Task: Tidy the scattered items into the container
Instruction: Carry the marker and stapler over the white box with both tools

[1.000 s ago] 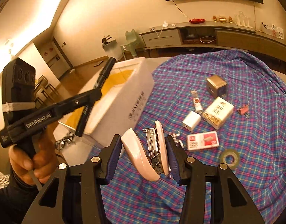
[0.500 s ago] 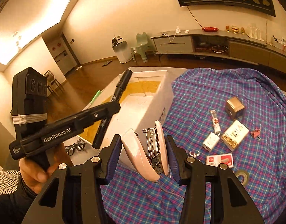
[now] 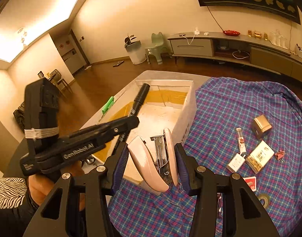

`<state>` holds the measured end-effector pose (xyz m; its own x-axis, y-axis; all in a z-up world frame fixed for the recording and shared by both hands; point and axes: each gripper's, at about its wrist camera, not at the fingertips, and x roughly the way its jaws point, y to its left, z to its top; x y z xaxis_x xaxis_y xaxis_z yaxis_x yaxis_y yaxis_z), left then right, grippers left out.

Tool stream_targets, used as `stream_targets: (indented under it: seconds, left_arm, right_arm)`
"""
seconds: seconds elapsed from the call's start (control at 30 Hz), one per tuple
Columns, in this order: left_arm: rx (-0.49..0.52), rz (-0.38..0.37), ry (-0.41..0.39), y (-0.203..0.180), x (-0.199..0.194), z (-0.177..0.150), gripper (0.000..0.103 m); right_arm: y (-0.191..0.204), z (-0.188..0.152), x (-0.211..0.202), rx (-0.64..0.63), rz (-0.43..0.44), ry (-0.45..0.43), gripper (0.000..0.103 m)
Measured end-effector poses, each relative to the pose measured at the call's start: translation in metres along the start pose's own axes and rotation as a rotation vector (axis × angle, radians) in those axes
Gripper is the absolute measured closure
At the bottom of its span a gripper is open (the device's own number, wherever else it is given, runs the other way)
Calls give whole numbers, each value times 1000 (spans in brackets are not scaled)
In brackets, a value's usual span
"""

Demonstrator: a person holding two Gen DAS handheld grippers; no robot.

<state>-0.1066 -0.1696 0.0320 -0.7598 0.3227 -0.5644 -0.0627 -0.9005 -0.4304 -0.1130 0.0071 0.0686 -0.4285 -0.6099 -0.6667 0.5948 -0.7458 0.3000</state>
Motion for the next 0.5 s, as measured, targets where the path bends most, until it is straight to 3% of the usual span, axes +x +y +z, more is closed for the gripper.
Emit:
stream_targets:
  seconds: [0.5]
  left_arm:
    - [-12,60,31,25,15,25,89]
  right_arm:
    - [10,33,38,-13,24,35,54]
